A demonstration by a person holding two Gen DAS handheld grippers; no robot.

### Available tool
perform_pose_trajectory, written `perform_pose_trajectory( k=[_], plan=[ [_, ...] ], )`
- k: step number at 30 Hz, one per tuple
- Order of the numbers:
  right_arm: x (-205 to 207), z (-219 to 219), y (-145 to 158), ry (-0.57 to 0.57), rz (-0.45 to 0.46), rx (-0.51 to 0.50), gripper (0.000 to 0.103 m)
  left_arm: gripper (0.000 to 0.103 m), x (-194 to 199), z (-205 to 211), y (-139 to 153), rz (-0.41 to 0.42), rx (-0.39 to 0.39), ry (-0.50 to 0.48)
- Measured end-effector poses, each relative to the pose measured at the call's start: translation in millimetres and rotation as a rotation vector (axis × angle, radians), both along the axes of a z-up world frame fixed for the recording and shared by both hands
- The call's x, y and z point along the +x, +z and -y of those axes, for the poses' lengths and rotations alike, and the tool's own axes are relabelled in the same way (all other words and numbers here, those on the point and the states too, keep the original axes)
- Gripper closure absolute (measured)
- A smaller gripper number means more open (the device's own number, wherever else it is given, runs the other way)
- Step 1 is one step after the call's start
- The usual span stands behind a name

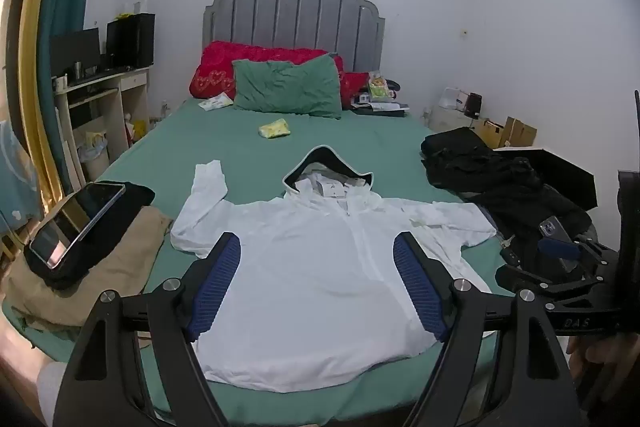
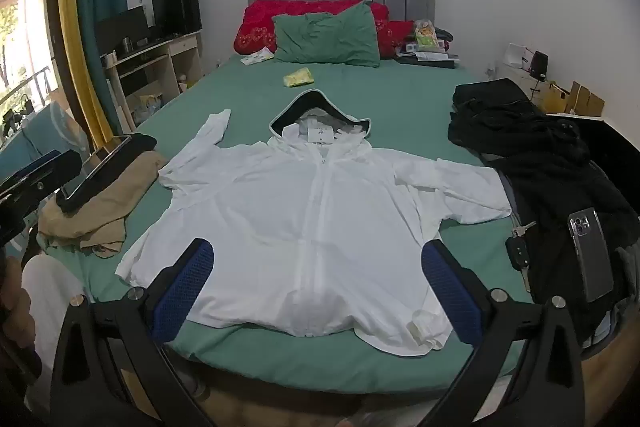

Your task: Fold large clothes

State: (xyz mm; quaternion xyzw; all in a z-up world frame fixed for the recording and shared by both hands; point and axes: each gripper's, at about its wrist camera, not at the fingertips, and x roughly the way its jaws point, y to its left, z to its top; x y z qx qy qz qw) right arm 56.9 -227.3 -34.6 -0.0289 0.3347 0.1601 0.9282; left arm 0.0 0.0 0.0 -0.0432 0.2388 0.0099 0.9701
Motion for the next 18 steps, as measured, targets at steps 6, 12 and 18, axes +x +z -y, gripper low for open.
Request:
perform_pose_trajectory(
  k=[6, 12, 18],
  plan=[
    [1.3, -1.3, -0.8, 0.000, -0.009, -0.008, 0.001, 0.021, 0.0, -0.3, -0.1, -0.002, -0.009, 0.001],
    [1.5, -1.3, -0.9, -0.001, -0.007, -0.007, 0.001, 0.021, 1.4, 1.3, -1.0, 0.001, -0.007, -0.005],
    [1.3, -1.2, -0.7, -0.001, -0.007, -0.008, 0.001, 0.021, 1.2, -1.1, -1.5, 0.002, -0.005, -0.005]
  ],
)
